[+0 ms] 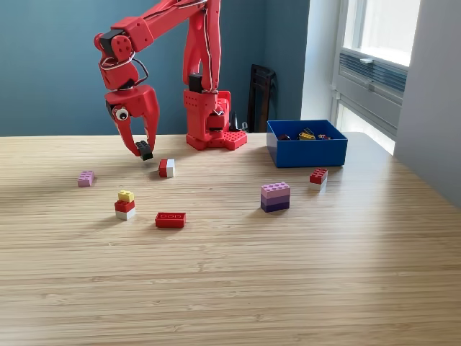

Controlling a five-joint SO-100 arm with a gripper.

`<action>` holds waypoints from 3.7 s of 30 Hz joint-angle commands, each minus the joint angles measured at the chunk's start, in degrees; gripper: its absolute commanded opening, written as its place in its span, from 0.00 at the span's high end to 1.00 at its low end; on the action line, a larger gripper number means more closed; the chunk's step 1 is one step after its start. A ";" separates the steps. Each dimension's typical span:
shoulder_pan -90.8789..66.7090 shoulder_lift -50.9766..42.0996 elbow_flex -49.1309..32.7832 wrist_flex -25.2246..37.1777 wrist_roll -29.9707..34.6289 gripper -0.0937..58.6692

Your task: Grasp a lego block and put it in the bin.

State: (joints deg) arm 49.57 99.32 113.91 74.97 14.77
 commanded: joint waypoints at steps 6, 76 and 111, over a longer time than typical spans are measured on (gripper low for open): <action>-18.28 2.11 -22.06 12.92 -1.49 1.00; -111.88 2.11 -9.49 4.04 1.58 0.66; -77.96 2.11 -31.46 18.19 1.85 0.58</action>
State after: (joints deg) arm -29.00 99.23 83.23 92.55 16.96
